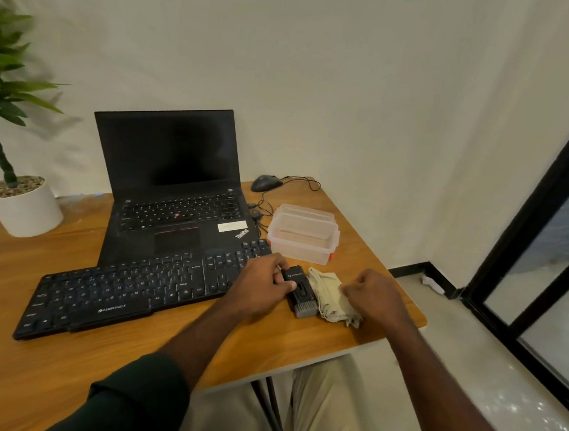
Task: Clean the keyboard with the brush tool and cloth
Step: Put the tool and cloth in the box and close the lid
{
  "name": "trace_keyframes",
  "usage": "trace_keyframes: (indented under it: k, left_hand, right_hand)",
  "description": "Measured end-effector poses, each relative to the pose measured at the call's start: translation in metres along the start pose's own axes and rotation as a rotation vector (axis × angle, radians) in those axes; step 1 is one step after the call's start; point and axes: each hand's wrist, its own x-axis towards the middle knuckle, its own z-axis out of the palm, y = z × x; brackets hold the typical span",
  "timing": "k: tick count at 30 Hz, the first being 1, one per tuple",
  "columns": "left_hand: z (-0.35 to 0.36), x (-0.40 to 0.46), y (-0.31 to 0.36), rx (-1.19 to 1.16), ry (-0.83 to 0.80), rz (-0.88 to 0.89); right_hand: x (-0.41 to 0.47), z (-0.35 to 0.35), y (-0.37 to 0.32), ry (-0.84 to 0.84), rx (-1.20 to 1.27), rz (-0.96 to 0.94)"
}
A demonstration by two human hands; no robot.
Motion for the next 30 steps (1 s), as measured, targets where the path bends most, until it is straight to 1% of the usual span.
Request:
trace_keyframes:
  k: [2, 4, 7, 9, 12, 13, 16, 19, 22, 24, 27, 30]
  left_hand:
    - [0.004, 0.003, 0.003, 0.003, -0.007, 0.001]
    - [0.005, 0.005, 0.005, 0.001, -0.011, 0.001]
    - [0.003, 0.008, 0.006, -0.010, -0.012, 0.013]
    - [-0.002, 0.011, 0.004, -0.031, -0.008, 0.017]
    - [-0.010, 0.018, -0.001, -0.059, 0.027, 0.006]
    - [-0.012, 0.021, -0.002, -0.069, 0.039, 0.000]
    - [-0.014, 0.028, -0.004, -0.077, 0.051, -0.002]
    - [-0.016, 0.035, -0.003, -0.070, 0.040, 0.009]
    - [-0.022, 0.050, 0.000, -0.067, 0.042, 0.013]
    - [-0.028, 0.061, 0.001, -0.071, 0.049, 0.004]
    - [-0.038, 0.079, 0.000, -0.075, 0.075, -0.007]
    - [-0.043, 0.093, -0.004, -0.046, 0.073, -0.011]
  right_hand:
    - [0.004, 0.005, -0.008, -0.084, -0.065, -0.012]
    - [0.006, 0.012, -0.013, -0.113, -0.106, -0.047]
    - [0.007, 0.014, -0.015, -0.140, -0.056, -0.057]
    - [0.006, 0.009, -0.013, -0.169, 0.070, -0.064]
    - [0.000, -0.011, -0.010, -0.186, 0.446, -0.052]
    - [-0.002, -0.018, -0.011, -0.176, 0.519, -0.068]
    - [-0.002, -0.032, -0.019, -0.159, 0.612, -0.113]
    - [0.004, -0.037, -0.030, -0.210, 0.647, -0.148]
    - [0.022, -0.050, -0.045, -0.235, 0.770, -0.206]
    - [0.043, -0.059, -0.059, -0.194, 0.700, -0.259]
    - [0.082, -0.065, -0.078, -0.126, 0.482, -0.336]
    - [0.111, -0.060, -0.096, -0.161, 0.282, -0.416]
